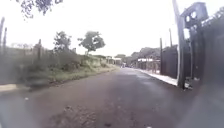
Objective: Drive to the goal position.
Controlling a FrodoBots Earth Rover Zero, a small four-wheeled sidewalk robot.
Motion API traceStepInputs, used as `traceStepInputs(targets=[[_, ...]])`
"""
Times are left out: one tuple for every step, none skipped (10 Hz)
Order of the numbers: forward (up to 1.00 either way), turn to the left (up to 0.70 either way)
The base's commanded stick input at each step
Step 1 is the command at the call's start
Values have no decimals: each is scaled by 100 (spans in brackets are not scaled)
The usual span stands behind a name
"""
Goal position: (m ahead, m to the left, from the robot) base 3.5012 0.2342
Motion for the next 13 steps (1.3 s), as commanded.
traceStepInputs(targets=[[50, 0], [50, 0], [50, -19], [50, -39], [50, -50], [50, -50], [50, -50], [50, -50], [50, -50], [50, -50], [50, -50], [50, -50], [50, -28]])
